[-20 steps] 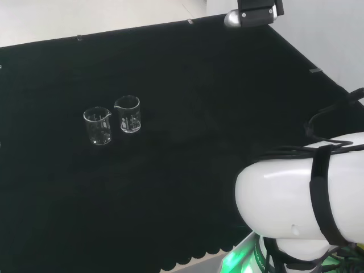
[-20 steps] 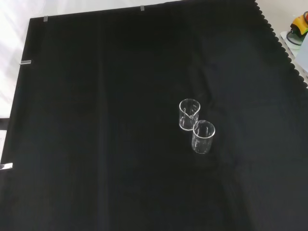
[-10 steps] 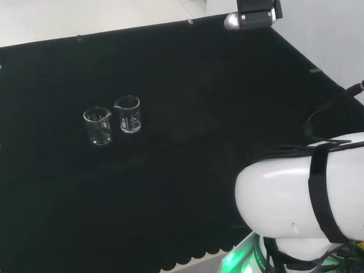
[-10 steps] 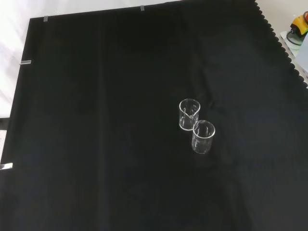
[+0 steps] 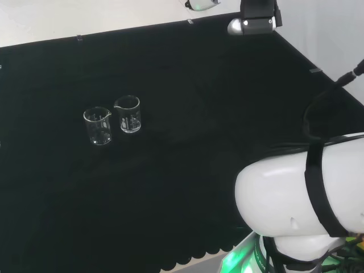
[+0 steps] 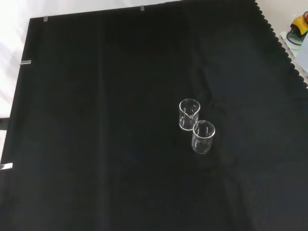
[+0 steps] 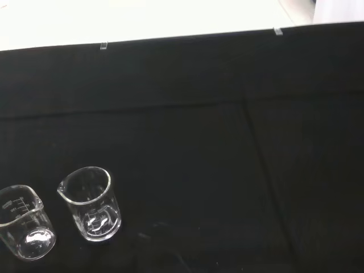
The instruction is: Pick up the beaker on the right.
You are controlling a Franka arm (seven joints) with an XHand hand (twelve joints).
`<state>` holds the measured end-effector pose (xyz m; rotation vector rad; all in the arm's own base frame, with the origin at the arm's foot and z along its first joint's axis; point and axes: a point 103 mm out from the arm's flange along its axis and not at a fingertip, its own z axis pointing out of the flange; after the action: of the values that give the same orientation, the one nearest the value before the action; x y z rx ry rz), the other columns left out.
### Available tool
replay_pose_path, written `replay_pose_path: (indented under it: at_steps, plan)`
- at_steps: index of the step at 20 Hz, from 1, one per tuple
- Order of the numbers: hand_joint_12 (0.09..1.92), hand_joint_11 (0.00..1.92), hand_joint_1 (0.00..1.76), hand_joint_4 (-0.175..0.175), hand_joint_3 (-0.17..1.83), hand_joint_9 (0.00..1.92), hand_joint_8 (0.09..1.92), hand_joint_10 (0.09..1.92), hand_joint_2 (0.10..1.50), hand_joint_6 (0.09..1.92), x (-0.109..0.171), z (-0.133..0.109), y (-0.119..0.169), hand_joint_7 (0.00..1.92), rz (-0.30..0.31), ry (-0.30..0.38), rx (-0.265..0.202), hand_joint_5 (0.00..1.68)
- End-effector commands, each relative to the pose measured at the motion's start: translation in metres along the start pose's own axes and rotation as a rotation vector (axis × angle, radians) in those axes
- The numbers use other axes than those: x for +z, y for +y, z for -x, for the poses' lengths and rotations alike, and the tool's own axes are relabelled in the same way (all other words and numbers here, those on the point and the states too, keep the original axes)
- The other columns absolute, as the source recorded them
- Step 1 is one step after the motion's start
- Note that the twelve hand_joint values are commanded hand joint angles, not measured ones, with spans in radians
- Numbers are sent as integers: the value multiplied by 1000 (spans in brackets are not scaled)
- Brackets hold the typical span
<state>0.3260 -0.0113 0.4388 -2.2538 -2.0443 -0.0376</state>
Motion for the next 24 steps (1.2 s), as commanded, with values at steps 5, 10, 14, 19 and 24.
replay_pose_path:
  at_steps: [5, 10, 14, 19, 24]
  plan:
    - [921, 0, 275, -24, 853, 231, 301, 457, 956, 87, 37, 5, 52, 230, -32, 102, -34, 345]
    - [922, 0, 277, -25, 853, 228, 307, 467, 954, 87, 55, -3, 91, 227, -53, 141, -73, 342]
    - [923, 0, 279, -25, 853, 226, 310, 471, 953, 87, 71, -5, 114, 226, -68, 158, -90, 340]
    - [925, 0, 282, -26, 853, 226, 315, 476, 952, 87, 96, -7, 133, 226, -110, 153, -95, 339]
    - [927, 0, 284, -27, 854, 226, 319, 481, 951, 87, 113, -9, 145, 225, -131, 193, -104, 340]
